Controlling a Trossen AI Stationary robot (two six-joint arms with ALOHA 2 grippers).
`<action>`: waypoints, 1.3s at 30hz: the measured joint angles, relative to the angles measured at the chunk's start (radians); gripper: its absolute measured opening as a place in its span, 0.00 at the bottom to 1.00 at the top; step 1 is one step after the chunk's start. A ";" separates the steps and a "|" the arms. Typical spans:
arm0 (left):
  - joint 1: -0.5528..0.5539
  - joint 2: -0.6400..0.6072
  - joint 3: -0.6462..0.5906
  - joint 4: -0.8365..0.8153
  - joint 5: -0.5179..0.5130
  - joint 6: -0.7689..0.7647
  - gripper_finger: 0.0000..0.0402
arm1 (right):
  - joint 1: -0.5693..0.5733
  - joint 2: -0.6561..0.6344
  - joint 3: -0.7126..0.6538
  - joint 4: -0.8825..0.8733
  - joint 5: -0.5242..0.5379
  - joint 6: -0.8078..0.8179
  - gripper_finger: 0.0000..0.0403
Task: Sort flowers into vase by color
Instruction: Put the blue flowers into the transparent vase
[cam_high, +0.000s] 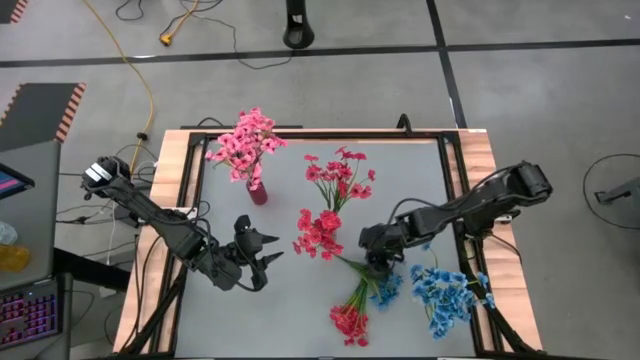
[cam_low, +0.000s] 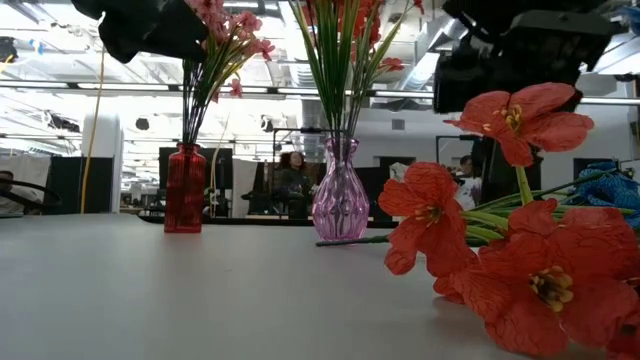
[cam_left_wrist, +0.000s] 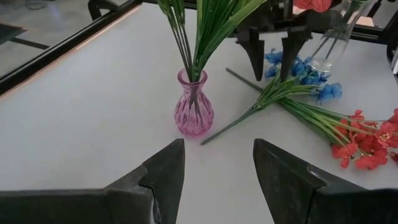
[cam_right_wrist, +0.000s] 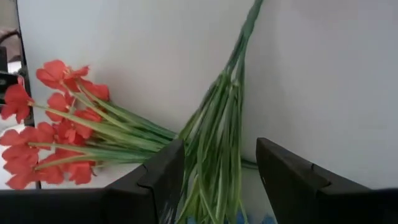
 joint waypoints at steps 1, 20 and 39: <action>0.000 0.000 0.000 0.000 0.000 0.000 0.44 | 0.000 0.007 0.000 0.011 -0.002 0.000 0.56; 0.000 0.000 0.000 -0.003 -0.001 -0.018 0.44 | 0.007 0.106 0.000 0.062 -0.030 0.014 0.49; 0.000 0.000 0.000 -0.001 -0.001 -0.011 0.44 | 0.004 0.104 0.000 0.087 -0.070 0.023 0.11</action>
